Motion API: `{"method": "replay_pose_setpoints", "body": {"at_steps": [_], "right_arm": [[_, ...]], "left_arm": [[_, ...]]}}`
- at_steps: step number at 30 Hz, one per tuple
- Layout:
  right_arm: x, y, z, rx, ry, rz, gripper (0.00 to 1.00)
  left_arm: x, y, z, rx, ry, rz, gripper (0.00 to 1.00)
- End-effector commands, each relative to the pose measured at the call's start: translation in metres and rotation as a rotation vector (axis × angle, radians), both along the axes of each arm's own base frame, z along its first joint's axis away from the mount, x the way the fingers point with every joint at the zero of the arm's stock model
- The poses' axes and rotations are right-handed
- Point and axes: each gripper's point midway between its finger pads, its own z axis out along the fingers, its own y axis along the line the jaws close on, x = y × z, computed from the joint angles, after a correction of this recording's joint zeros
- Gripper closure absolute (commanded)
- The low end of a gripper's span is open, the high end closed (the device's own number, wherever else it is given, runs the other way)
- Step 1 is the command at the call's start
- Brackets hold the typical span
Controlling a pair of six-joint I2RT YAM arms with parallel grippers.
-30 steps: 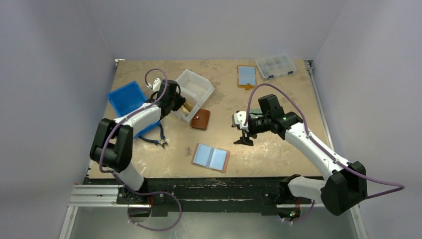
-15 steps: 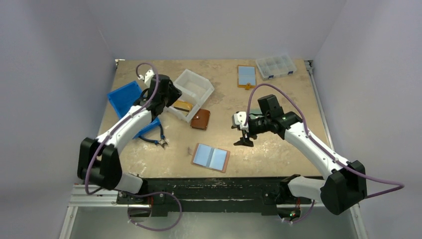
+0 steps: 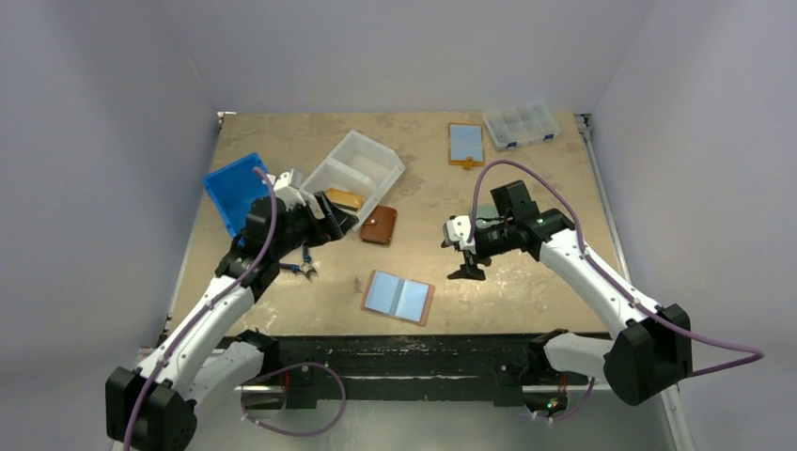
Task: Take the credit cards out of the card holder
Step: Place the credit card in the storage box, then adjust the card holder at the center of the board.
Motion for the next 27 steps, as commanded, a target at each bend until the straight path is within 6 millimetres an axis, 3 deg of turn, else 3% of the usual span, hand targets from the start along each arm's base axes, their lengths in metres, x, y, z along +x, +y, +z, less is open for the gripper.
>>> {"method": "replay_pose_setpoints", "body": {"at_steps": [1, 5, 9, 15, 21, 27], "right_arm": [[-0.004, -0.001, 0.014, 0.029, -0.027, 0.046, 0.25], [-0.007, -0.004, 0.01, 0.019, -0.021, 0.05, 0.25], [-0.007, -0.008, 0.007, 0.015, 0.004, 0.028, 0.24], [-0.01, -0.009, 0.003, 0.018, 0.064, 0.025, 0.23], [-0.01, -0.011, -0.004, 0.004, 0.077, 0.03, 0.23], [-0.013, -0.011, -0.007, 0.005, 0.062, 0.058, 0.23]], "left_arm": [[-0.027, -0.004, 0.018, -0.078, -0.074, -0.064, 0.13], [-0.048, -0.011, 0.016, -0.151, -0.079, -0.126, 0.12], [-0.066, -0.02, -0.001, -0.214, -0.026, -0.191, 0.12], [-0.082, -0.029, -0.007, -0.252, -0.035, -0.265, 0.13], [-0.096, -0.047, -0.014, -0.193, -0.042, -0.318, 0.13], [-0.106, -0.07, -0.037, -0.092, -0.013, -0.342, 0.19]]}}
